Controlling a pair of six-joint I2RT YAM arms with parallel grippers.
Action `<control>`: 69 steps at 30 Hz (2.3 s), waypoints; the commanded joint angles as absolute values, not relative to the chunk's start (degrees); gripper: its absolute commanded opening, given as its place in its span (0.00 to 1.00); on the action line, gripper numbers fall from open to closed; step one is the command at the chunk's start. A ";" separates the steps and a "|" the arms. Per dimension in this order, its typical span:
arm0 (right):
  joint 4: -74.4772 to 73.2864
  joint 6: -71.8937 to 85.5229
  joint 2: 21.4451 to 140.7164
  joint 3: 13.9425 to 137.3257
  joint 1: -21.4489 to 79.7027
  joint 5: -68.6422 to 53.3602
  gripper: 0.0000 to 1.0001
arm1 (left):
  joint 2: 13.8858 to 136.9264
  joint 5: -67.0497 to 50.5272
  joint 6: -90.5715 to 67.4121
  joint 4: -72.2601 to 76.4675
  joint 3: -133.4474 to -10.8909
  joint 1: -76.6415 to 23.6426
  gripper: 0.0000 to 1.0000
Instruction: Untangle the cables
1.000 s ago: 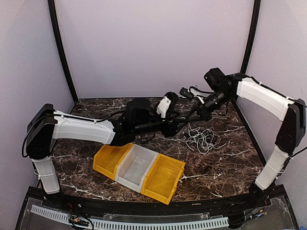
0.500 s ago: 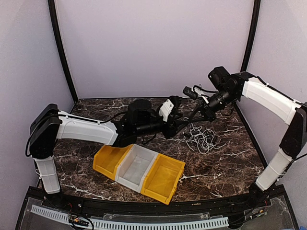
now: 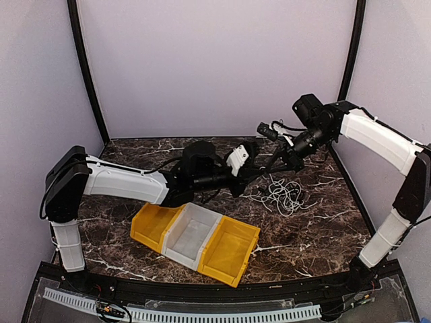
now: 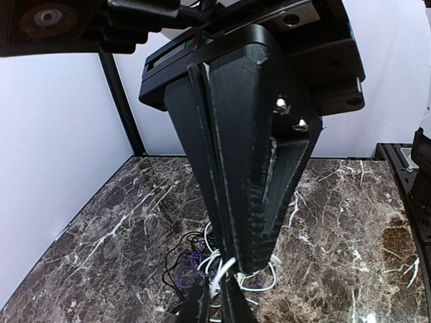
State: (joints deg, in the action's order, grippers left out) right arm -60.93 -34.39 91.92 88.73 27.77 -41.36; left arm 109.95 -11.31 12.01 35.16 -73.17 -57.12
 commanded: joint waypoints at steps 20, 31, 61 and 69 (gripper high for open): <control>-17.20 -33.29 88.25 59.73 25.20 -23.45 0.95 | 107.95 3.16 0.30 40.60 -68.80 -57.05 0.00; -12.37 -32.30 104.08 64.37 25.27 -19.04 0.30 | 104.09 9.32 -3.03 43.17 -64.75 -56.89 0.00; -21.45 -30.78 102.91 67.50 16.88 -20.16 0.52 | 65.19 28.25 9.91 20.56 -57.33 -51.72 0.00; -29.24 -37.41 92.31 66.20 16.32 -17.27 0.67 | 64.95 31.41 4.21 11.76 -56.77 -51.55 0.00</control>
State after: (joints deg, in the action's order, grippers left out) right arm -24.47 -34.13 97.97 66.32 16.99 -18.87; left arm 66.70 28.84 8.10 17.61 -56.23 -51.90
